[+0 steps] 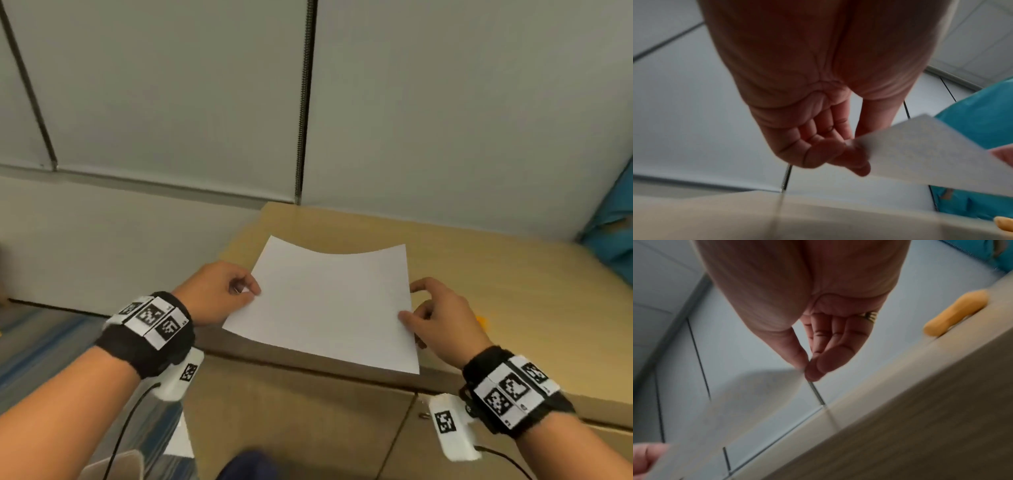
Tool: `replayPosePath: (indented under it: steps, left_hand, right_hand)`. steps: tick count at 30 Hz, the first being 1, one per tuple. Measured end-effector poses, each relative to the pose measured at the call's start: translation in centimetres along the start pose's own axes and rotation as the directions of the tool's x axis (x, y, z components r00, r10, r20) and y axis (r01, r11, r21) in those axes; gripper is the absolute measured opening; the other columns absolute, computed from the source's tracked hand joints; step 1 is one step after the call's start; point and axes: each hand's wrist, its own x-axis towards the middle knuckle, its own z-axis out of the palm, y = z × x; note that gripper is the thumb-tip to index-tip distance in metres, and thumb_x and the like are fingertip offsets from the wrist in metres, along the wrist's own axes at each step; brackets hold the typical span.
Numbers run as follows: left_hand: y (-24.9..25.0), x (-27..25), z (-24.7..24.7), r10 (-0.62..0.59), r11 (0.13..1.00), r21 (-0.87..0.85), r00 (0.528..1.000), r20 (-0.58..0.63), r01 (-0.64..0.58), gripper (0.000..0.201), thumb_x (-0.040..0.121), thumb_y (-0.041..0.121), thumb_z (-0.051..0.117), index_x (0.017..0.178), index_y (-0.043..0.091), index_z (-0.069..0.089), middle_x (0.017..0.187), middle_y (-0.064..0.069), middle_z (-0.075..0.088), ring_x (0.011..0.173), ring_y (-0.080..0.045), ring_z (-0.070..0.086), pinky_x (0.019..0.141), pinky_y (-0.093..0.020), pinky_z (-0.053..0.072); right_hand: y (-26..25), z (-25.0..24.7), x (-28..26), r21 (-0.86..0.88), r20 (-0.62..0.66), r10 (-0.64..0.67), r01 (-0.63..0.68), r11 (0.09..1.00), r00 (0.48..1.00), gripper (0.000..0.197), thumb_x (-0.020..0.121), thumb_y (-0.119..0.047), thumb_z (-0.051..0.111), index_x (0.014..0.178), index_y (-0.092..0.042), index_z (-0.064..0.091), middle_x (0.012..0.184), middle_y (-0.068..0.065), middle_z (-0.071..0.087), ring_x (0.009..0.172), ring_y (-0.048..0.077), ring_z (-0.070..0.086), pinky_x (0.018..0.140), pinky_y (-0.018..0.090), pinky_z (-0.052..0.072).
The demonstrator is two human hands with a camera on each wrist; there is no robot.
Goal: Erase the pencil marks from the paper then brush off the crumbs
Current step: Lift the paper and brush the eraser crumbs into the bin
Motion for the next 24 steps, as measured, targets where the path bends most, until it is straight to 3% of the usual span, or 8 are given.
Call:
replayPosePath:
  steps: [3, 8, 11, 15, 18, 20, 24]
  left_hand:
    - [2.6, 4.1, 1.7, -0.017, 1.000, 0.002, 0.994, 0.110, 0.017, 0.010, 0.086, 0.011, 0.076, 0.087, 0.020, 0.078, 0.078, -0.004, 0.068, 0.068, -0.016, 0.063, 0.068, -0.029, 0.055]
    - [5.0, 8.8, 4.2, -0.070, 0.992, 0.119, 0.976, 0.208, 0.046, 0.007, 0.083, 0.013, 0.080, 0.086, 0.018, 0.077, 0.076, -0.002, 0.066, 0.063, -0.014, 0.060, 0.061, -0.024, 0.051]
    - [5.3, 10.2, 5.1, -0.106, 0.980, 0.194, 0.950, 0.294, 0.049, 0.011, 0.082, 0.017, 0.082, 0.088, 0.022, 0.075, 0.076, 0.001, 0.063, 0.062, -0.011, 0.058, 0.060, -0.021, 0.045]
    - [5.7, 11.1, 5.6, -0.143, 0.978, 0.194, 0.927, 0.347, 0.078, 0.019, 0.083, 0.010, 0.081, 0.099, 0.013, 0.072, 0.075, -0.003, 0.060, 0.053, -0.013, 0.060, 0.054, -0.023, 0.048]
    - [6.3, 11.3, 5.5, -0.159, 0.972, 0.221, 0.907, 0.390, 0.075, 0.024, 0.084, 0.006, 0.078, 0.106, 0.010, 0.070, 0.074, -0.003, 0.055, 0.047, -0.010, 0.055, 0.052, -0.023, 0.048]
    - [6.6, 11.3, 5.3, -0.172, 0.971, 0.225, 0.894, 0.414, 0.083, 0.023, 0.084, 0.007, 0.078, 0.105, 0.014, 0.070, 0.078, -0.004, 0.053, 0.053, -0.013, 0.056, 0.055, -0.026, 0.052]
    - [6.9, 11.2, 5.0, -0.227, 0.955, 0.278, 0.868, 0.442, 0.109, 0.020, 0.085, 0.023, 0.079, 0.102, 0.028, 0.070, 0.096, -0.004, 0.056, 0.076, -0.019, 0.062, 0.076, -0.036, 0.061]
  right_hand:
    - [2.6, -2.5, 1.2, -0.111, 0.042, 0.038, -0.033, 0.993, 0.998, 0.050, 0.093, -0.014, 0.073, 0.127, -0.037, 0.044, 0.079, 0.004, 0.075, 0.062, 0.015, 0.072, 0.066, 0.036, 0.064]
    - [5.7, -5.9, 4.0, -0.264, 0.100, 0.124, -0.094, 0.960, 0.987, 0.021, 0.091, -0.009, 0.069, 0.104, -0.024, 0.062, 0.091, 0.003, 0.072, 0.075, 0.020, 0.073, 0.066, 0.033, 0.063]
    - [6.9, -7.8, 5.0, -0.471, 0.091, 0.140, -0.082, 0.878, 0.986, 0.020, 0.089, -0.022, 0.071, 0.106, -0.027, 0.063, 0.098, -0.006, 0.066, 0.090, 0.018, 0.065, 0.068, 0.024, 0.048]
    - [8.5, -9.1, 6.0, -0.597, 0.168, 0.259, -0.111, 0.794, 0.951, 0.044, 0.087, -0.046, 0.075, 0.125, -0.029, 0.062, 0.124, -0.002, 0.059, 0.111, 0.020, 0.060, 0.094, 0.035, 0.053]
    - [9.0, -9.3, 6.2, -0.588, 0.201, 0.287, -0.119, 0.800, 0.936, 0.044, 0.086, -0.049, 0.076, 0.122, -0.025, 0.066, 0.121, -0.001, 0.064, 0.108, 0.019, 0.062, 0.094, 0.035, 0.055]
    - [9.0, -9.3, 6.5, -0.600, 0.209, 0.280, -0.103, 0.793, 0.937, 0.038, 0.087, -0.048, 0.076, 0.113, -0.020, 0.070, 0.113, 0.000, 0.068, 0.103, 0.020, 0.065, 0.091, 0.035, 0.058]
    - [8.7, -9.2, 7.2, -0.632, 0.214, 0.297, -0.099, 0.768, 0.930, 0.033, 0.089, -0.042, 0.075, 0.107, -0.015, 0.072, 0.106, 0.004, 0.072, 0.099, 0.023, 0.069, 0.086, 0.035, 0.059]
